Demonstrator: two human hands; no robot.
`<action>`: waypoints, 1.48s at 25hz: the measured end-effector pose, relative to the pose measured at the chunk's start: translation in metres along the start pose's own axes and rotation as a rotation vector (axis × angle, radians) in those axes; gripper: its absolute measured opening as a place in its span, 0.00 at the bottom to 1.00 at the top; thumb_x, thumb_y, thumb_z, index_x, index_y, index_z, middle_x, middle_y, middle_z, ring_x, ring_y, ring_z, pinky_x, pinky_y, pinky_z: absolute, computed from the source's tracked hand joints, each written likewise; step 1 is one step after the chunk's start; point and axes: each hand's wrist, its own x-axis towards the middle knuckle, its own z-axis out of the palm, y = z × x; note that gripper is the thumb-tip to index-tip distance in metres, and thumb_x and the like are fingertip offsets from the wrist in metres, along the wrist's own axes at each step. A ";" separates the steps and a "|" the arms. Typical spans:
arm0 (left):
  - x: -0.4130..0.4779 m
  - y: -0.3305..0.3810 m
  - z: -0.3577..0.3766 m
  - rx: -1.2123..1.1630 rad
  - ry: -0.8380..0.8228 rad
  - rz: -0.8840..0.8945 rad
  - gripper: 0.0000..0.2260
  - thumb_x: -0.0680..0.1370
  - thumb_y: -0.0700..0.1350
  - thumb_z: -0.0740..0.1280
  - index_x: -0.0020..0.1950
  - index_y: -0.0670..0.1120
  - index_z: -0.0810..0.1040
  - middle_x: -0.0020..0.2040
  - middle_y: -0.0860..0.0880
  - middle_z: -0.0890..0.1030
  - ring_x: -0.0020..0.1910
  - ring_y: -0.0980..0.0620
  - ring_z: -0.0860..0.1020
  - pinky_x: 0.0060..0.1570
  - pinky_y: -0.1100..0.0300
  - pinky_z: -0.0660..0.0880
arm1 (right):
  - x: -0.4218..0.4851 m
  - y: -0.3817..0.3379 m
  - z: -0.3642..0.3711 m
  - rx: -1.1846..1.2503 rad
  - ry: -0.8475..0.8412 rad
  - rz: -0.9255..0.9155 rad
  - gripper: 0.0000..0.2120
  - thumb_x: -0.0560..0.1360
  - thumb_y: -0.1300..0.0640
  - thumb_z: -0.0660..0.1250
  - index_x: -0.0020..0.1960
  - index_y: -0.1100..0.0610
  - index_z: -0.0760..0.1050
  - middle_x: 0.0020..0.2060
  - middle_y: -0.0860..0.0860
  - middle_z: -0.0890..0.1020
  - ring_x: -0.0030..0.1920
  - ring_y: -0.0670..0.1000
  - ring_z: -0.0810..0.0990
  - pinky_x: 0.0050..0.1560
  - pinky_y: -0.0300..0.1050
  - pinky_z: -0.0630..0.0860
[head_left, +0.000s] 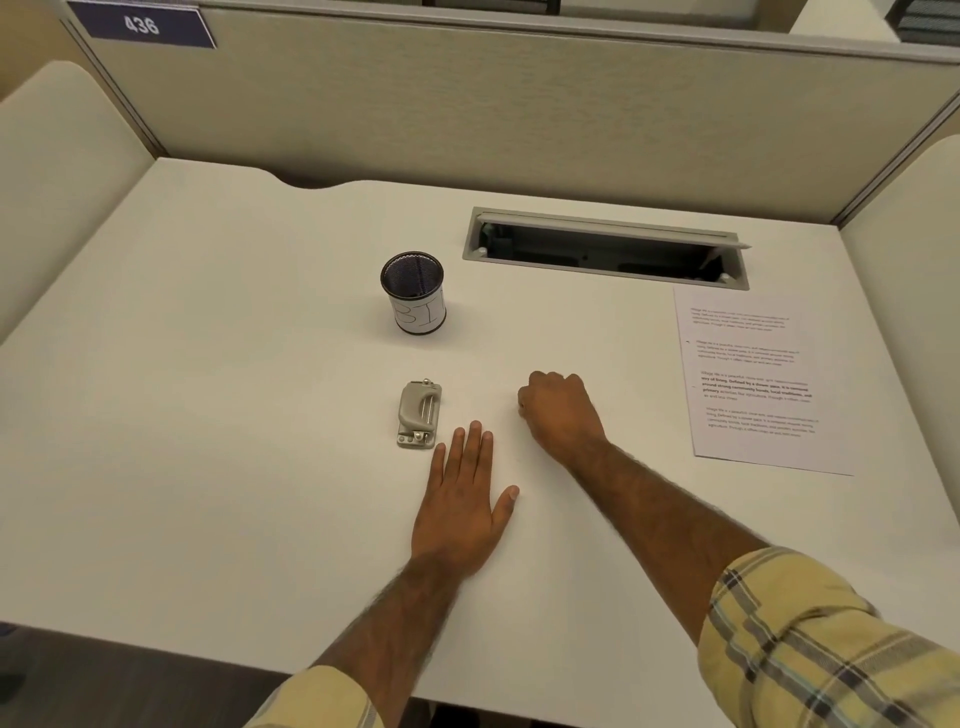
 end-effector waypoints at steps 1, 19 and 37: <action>0.000 0.000 0.000 0.005 -0.001 0.000 0.34 0.84 0.63 0.42 0.84 0.43 0.49 0.85 0.46 0.47 0.84 0.49 0.44 0.80 0.48 0.44 | 0.001 -0.001 -0.002 -0.064 -0.001 -0.024 0.08 0.80 0.61 0.61 0.51 0.56 0.80 0.48 0.53 0.80 0.47 0.57 0.79 0.46 0.49 0.65; -0.001 -0.001 0.001 -0.045 0.002 0.001 0.34 0.84 0.64 0.45 0.84 0.45 0.47 0.85 0.47 0.44 0.83 0.49 0.42 0.79 0.48 0.43 | 0.083 0.005 -0.091 1.044 0.126 0.325 0.02 0.72 0.63 0.69 0.42 0.60 0.80 0.37 0.49 0.83 0.35 0.47 0.80 0.32 0.38 0.75; -0.001 -0.003 -0.003 -0.064 0.050 0.011 0.34 0.84 0.63 0.53 0.83 0.43 0.55 0.84 0.45 0.52 0.83 0.45 0.50 0.77 0.47 0.46 | 0.207 -0.066 -0.134 0.405 0.049 0.050 0.03 0.72 0.61 0.66 0.43 0.54 0.75 0.44 0.51 0.81 0.44 0.54 0.79 0.43 0.48 0.77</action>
